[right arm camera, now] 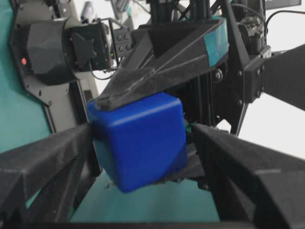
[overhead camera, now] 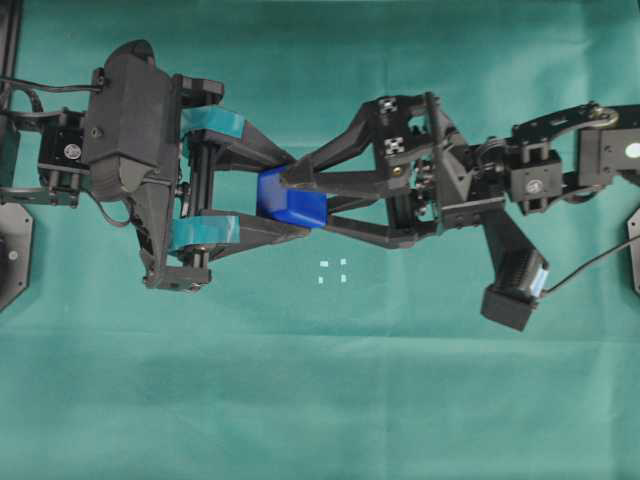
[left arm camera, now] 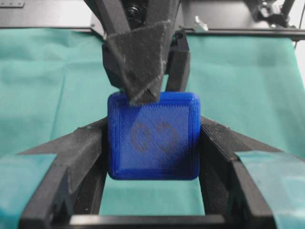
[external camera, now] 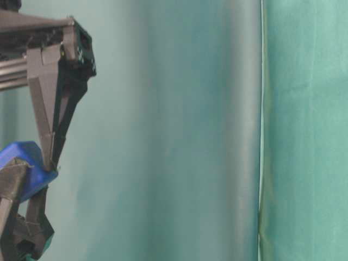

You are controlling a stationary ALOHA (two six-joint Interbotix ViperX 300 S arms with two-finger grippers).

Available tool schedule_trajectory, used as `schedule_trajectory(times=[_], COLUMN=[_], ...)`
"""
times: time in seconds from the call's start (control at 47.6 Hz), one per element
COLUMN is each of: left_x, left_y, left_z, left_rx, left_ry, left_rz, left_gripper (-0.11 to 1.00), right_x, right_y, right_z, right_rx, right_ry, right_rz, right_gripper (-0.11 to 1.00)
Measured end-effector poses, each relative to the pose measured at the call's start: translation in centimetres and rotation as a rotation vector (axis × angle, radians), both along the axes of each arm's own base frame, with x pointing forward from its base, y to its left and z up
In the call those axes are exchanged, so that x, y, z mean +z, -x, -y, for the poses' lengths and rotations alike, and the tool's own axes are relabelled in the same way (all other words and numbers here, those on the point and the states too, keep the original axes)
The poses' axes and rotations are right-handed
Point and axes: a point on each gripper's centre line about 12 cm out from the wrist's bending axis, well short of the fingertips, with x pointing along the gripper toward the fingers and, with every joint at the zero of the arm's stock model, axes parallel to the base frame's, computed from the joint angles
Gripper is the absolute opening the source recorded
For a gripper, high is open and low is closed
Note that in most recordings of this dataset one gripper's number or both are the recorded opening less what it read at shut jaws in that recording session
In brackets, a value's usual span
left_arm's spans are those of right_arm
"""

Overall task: Handover the blue block to the right arm after grasping it with the left arm, then place it in the designated position.
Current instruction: 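Move the open right gripper toward the cube held by the left gripper, then close the right gripper on the blue cube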

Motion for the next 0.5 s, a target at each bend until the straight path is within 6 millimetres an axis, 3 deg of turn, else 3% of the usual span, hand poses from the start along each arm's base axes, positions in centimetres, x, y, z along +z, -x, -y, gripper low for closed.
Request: schedule_trajectory(times=[0.504], left_x=[0.01], left_y=[-0.05], left_z=[0.0], left_rx=[0.0], left_ry=[0.0], left_rz=[0.0], left_gripper=[0.47], right_x=[0.06], right_y=[-0.76], right_z=[-0.03], right_rx=[0.002], right_ry=[0.003], right_rz=[0.001], right_gripper=[0.93])
